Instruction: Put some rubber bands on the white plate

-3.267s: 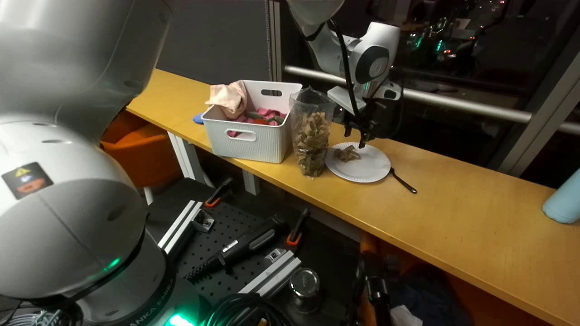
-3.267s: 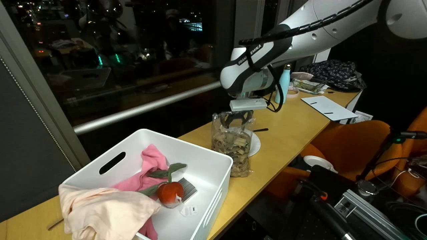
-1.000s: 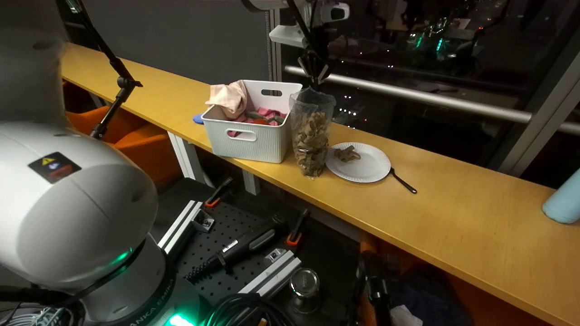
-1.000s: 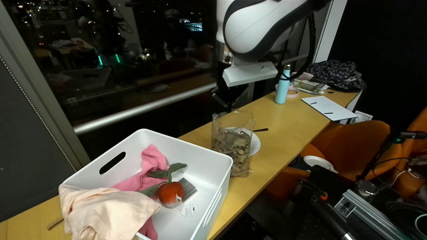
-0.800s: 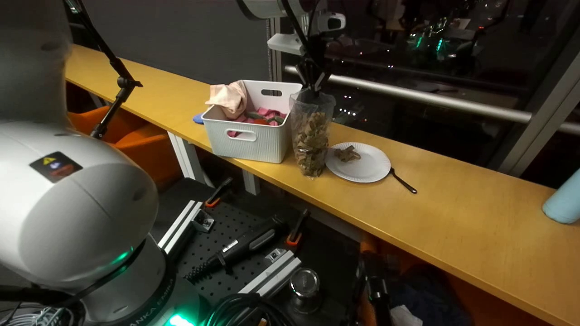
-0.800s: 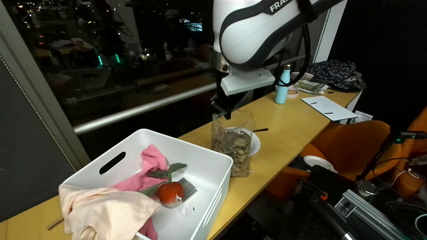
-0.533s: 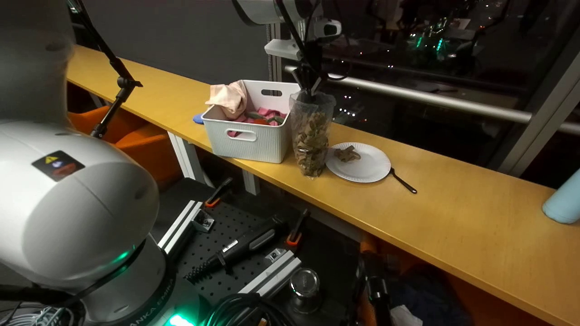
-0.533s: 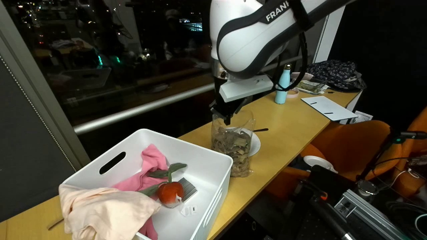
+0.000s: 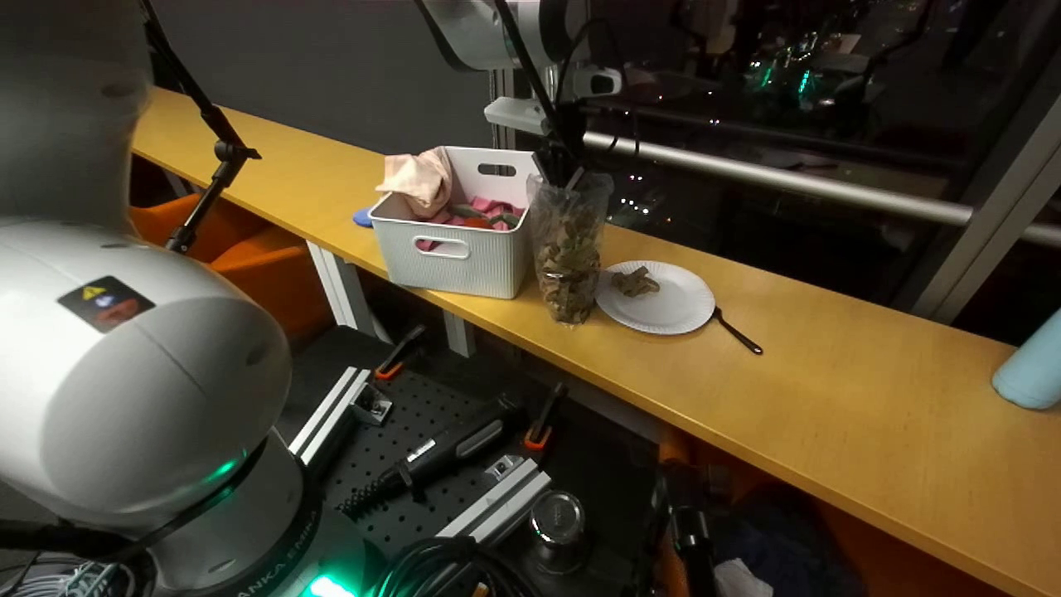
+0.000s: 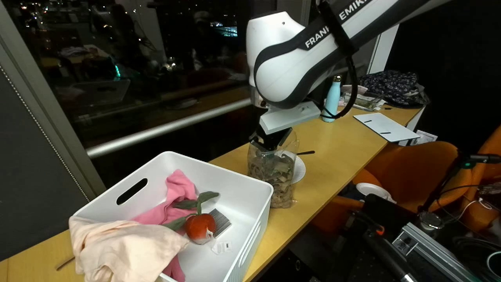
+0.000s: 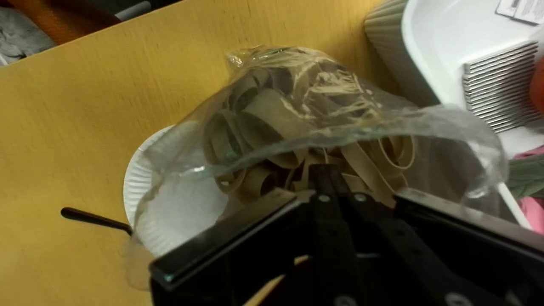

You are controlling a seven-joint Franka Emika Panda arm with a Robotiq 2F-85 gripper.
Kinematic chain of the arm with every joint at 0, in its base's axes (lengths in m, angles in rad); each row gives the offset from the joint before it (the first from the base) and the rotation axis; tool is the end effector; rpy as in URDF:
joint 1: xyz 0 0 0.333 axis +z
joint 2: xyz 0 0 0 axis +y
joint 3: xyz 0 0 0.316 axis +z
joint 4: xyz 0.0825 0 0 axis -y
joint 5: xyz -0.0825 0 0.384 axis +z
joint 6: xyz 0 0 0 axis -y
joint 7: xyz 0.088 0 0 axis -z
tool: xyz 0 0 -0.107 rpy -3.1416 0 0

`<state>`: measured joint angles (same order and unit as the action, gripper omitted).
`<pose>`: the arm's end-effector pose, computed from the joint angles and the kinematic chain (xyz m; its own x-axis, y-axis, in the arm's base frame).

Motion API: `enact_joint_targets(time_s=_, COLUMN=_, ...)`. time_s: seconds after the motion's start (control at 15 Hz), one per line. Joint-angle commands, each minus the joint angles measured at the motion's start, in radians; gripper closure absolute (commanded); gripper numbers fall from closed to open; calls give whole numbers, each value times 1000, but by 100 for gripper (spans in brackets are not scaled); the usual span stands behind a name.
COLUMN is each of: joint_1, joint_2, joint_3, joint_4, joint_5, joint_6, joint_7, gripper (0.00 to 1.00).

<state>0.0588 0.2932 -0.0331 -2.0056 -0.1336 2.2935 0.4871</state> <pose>0.5993 0.0131 0.3106 0.9318 -0.3605 0.0418 -0.3629 -0.9263 0.1011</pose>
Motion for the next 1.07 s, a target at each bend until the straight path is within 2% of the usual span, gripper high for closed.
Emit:
enact_joint_targets(time_s=0.0, joint_1=-5, joint_2=-2, joint_3=-12, joint_4=-25, joint_5=32, joint_6=5, joint_7=-23, gripper=92)
enact_joint_targets(time_s=0.13, joint_1=-11, joint_2=4, joint_3=-18, joint_4=-34, joint_5=39, joint_6=10, joint_7=-26, gripper=83)
enact_joint_targets(time_s=0.2, joint_1=-14, joint_2=3, joint_3=-21, joint_4=-39, joint_5=41, joint_6=10, joint_7=-25, gripper=86)
enact_joint_targets(time_s=0.33, joint_1=-21, joint_2=-9, joint_3=-29, joint_4=-56, joint_5=47, joint_6=14, joint_7=-24, gripper=72)
enact_joint_targets(time_s=0.6, joint_1=-35, joint_2=31, joint_3=-36, joint_4=-22, joint_5=59, joint_6=9, joint_7=-31, gripper=64)
enact_joint_targets(time_s=0.67, joint_1=-33, joint_2=44, joint_3=-36, joint_4=-7, joint_5=58, joint_6=8, joint_7=-28, gripper=58)
enact_joint_targets(time_s=0.73, joint_1=-32, joint_2=52, joint_3=-36, joint_4=2, joint_5=60, joint_6=7, joint_7=-28, gripper=58)
enact_joint_targets(time_s=1.0, joint_1=-12, joint_2=101, joint_3=-34, joint_4=64, joint_5=54, joint_6=25, joint_7=-15, gripper=51)
